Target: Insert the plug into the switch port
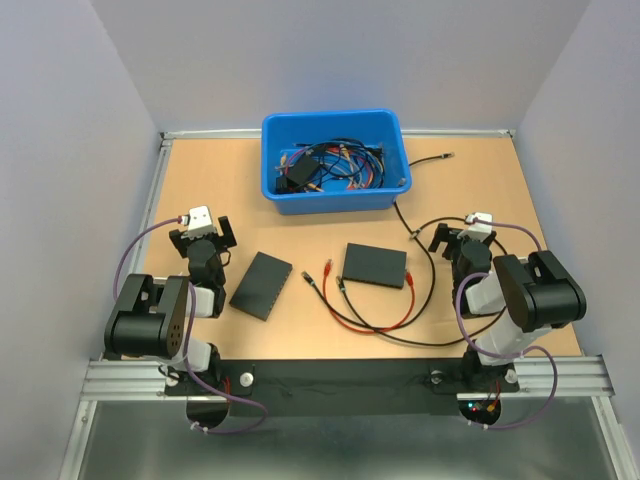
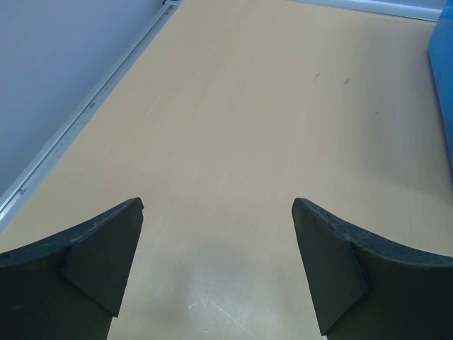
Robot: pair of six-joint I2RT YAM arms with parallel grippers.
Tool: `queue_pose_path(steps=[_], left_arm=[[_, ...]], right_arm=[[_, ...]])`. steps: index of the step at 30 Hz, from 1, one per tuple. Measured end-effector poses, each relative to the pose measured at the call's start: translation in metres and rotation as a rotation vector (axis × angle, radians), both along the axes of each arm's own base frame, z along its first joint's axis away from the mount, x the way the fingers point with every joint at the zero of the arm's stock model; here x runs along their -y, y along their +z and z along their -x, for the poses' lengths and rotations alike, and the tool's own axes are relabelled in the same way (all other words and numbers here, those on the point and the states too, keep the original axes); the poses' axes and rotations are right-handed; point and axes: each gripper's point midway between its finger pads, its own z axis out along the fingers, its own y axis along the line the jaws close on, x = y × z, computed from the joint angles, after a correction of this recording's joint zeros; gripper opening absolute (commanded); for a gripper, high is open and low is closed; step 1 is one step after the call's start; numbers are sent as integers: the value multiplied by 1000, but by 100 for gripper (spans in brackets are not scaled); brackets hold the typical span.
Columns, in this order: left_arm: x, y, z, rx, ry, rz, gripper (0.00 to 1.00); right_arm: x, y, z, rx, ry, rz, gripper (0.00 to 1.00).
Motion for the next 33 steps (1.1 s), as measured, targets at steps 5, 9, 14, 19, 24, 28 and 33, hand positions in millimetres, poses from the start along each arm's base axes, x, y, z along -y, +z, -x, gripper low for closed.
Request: queue_pose_path(steps=[5, 9, 14, 19, 24, 28, 33], left_arm=[[0, 0, 0, 0, 0, 0, 99], [0, 0, 0, 0, 0, 0, 99], [0, 0, 0, 0, 0, 0, 99], [0, 0, 0, 0, 0, 0, 99], [0, 0, 0, 0, 0, 0, 99], [0, 0, 0, 0, 0, 0, 99], [0, 0, 0, 0, 0, 0, 99]], right_arm=[[0, 0, 0, 0, 0, 0, 100], [0, 0, 0, 0, 0, 0, 100], [0, 0, 0, 0, 0, 0, 100], [1, 0, 0, 1, -10, -3, 100], [8, 1, 1, 4, -54, -7, 100], [10, 7, 1, 24, -62, -9, 100], [13, 37, 1, 93, -78, -17, 100]])
